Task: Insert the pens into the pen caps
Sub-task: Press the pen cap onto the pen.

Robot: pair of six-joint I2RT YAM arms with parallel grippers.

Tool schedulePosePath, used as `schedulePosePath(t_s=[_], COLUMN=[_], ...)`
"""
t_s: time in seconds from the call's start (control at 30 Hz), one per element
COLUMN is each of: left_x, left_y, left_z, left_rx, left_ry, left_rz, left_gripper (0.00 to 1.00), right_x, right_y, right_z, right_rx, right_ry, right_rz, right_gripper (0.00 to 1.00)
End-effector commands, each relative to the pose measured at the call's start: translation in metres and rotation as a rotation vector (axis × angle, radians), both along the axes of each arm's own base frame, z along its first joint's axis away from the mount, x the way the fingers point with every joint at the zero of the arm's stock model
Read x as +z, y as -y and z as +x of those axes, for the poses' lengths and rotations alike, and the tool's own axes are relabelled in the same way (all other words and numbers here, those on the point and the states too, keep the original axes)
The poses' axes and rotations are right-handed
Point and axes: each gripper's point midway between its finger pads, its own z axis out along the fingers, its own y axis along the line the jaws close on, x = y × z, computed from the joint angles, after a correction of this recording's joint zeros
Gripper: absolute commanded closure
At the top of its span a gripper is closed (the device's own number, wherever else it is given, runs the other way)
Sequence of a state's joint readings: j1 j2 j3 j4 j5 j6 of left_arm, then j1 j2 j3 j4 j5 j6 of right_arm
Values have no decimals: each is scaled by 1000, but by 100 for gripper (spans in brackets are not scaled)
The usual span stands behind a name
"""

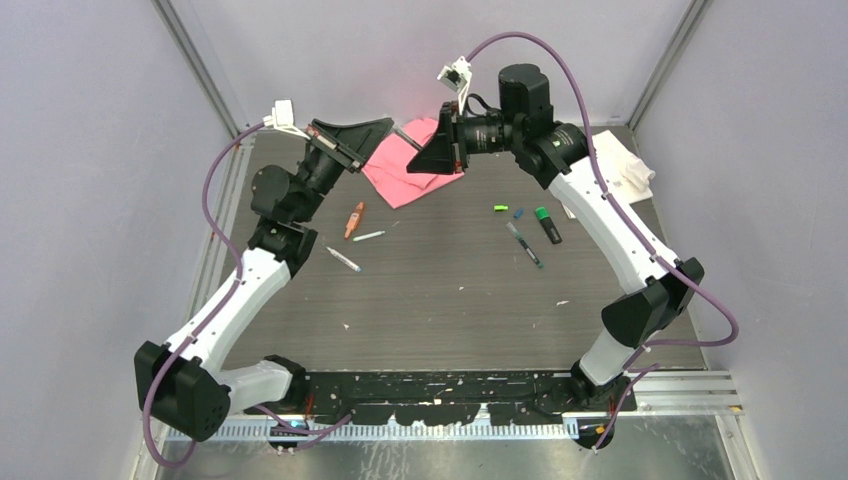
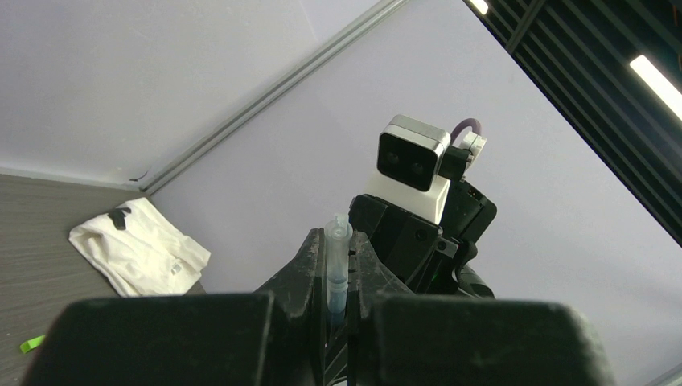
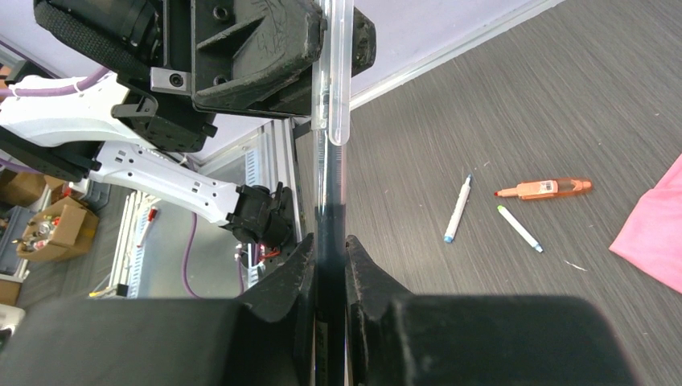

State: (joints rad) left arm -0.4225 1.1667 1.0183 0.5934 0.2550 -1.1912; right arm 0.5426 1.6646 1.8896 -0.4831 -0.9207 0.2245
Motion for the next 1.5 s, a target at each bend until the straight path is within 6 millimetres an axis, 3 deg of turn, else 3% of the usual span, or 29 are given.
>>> schedulePosePath(t_s=[0.0,0.2,0.6,1.0,1.1,1.2,1.3,1.47], left_x=[-58,-89,-117,-130,-128,-121,-95,-55], left_y=[60,79,100,116,117,115,105,81], left_z=[-51,-69,-84,-103,-106,-93,-68,-39], left_rx=[-352,-452,-566,-727,-738,-664,-537,-360], left_ry=[-96,-160,-254,-370,-369,-347,-286,-190], left_rz=[219,331,376,367,363,332,229,72], left_gripper=[99,99,99,100,99,99,99,88], right_x=[57,58,69,57,45,33,18,-8], right_y=[-5,-4,3,8,12,9,8,12], right_z=[24,31,55,76,81,69,50,27], right_rx=[-59,-65,-136,-214,-223,-167,-79,-22], right_ry=[183,195,223,280,275,228,180,105], right_rz=[135,142,165,107,85,93,92,87], right_gripper=[99,99,99,99,99,99,99,99])
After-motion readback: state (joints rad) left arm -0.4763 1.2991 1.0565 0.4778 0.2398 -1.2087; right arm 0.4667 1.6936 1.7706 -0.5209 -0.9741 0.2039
